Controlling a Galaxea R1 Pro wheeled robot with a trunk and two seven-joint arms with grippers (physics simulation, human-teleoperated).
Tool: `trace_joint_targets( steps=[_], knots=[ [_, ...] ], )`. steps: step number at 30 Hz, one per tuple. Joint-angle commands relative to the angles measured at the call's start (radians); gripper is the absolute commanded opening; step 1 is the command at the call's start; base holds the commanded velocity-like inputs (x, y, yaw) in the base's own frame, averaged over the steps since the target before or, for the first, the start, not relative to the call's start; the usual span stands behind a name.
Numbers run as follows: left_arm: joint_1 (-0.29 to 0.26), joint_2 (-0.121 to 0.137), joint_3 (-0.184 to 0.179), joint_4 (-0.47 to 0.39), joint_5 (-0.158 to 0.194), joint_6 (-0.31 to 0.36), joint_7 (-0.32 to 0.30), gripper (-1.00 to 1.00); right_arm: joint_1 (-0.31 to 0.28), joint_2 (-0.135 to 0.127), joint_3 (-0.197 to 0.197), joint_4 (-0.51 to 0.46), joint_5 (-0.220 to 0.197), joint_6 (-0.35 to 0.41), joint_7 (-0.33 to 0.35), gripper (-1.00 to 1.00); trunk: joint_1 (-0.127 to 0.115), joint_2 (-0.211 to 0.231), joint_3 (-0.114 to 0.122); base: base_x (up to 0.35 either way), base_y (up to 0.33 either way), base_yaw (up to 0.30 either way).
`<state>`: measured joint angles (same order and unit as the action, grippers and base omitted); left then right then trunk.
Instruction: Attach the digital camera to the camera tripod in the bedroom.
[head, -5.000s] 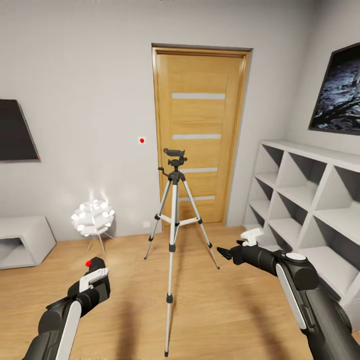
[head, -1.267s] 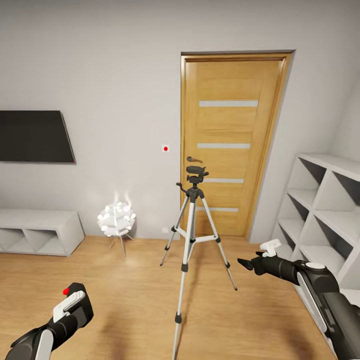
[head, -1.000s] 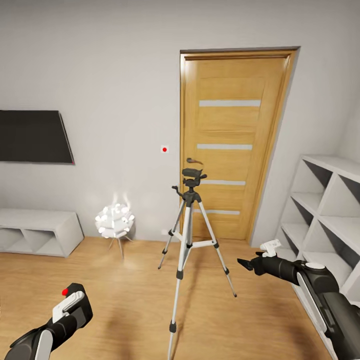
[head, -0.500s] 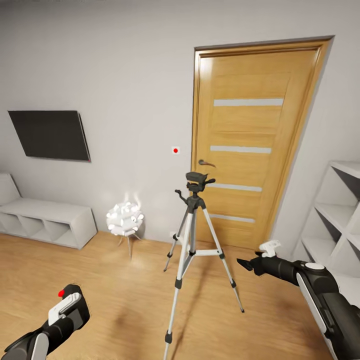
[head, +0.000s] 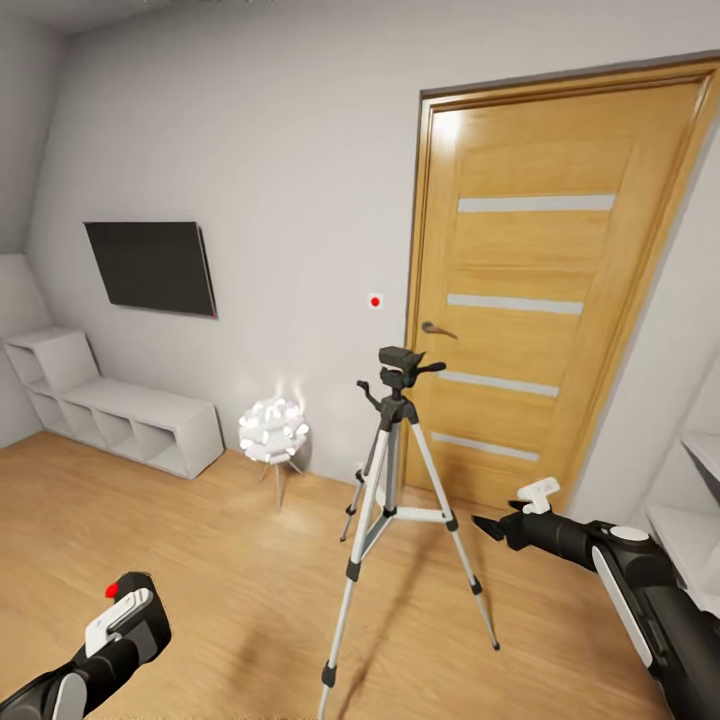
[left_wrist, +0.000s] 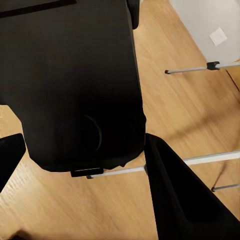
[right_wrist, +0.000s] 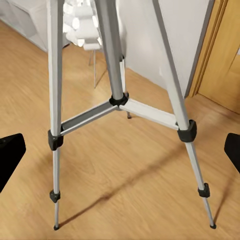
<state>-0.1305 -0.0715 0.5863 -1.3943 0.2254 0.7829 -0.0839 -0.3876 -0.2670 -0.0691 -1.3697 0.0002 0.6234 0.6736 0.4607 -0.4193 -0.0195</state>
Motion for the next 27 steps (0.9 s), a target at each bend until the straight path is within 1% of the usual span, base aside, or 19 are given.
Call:
trace_joint_targets(
  steps=[1,10,14,20,21,25,26,27],
  knots=[
    [-0.002,-0.001,0.004,-0.001,-0.007,0.006,-0.011,-1.0,-0.001,0.0,-0.001,-0.001,0.0,0.006,0.004,1.0,0.001,-0.002,-0.002,0.002,-0.13,0.216],
    [-0.001,0.001,0.005,-0.002,-0.006,0.007,-0.01,-1.0,0.001,0.0,-0.001,0.0,0.001,0.006,0.004,1.0,0.001,-0.002,-0.002,0.015,-0.076,0.177],
    [-0.001,0.001,0.006,-0.002,-0.006,0.007,-0.01,-1.0,0.001,0.0,-0.001,0.0,0.001,0.006,0.004,1.0,0.001,-0.002,-0.002,0.119,-0.192,0.112],
    [-0.001,0.001,0.006,-0.002,-0.006,0.007,-0.01,-1.0,0.001,0.0,-0.001,0.016,0.001,-0.004,0.004,1.0,0.001,-0.002,-0.002,0.161,-0.249,0.042],
    [-0.001,0.001,0.006,-0.002,-0.006,0.007,-0.01,-1.0,0.0,0.0,-0.001,0.023,0.001,-0.012,0.004,1.0,0.001,-0.002,-0.002,0.174,-0.266,0.021],
    [-0.001,0.001,0.006,-0.002,-0.006,0.007,-0.01,-1.0,-0.002,0.0,-0.002,0.081,0.001,-0.093,0.006,1.0,0.001,-0.002,-0.002,0.183,-0.275,0.01],
    [-0.001,0.001,0.006,-0.002,-0.006,0.007,-0.01,-1.0,-0.002,0.0,-0.002,0.105,0.001,-0.133,0.007,1.0,0.001,-0.002,-0.002,0.205,-0.272,0.004],
    [-0.001,0.001,0.006,-0.002,-0.006,0.007,-0.01,-1.0,-0.002,0.0,-0.002,0.105,0.001,-0.133,0.007,1.0,0.001,-0.002,-0.002,0.205,-0.272,0.004]
  ],
)
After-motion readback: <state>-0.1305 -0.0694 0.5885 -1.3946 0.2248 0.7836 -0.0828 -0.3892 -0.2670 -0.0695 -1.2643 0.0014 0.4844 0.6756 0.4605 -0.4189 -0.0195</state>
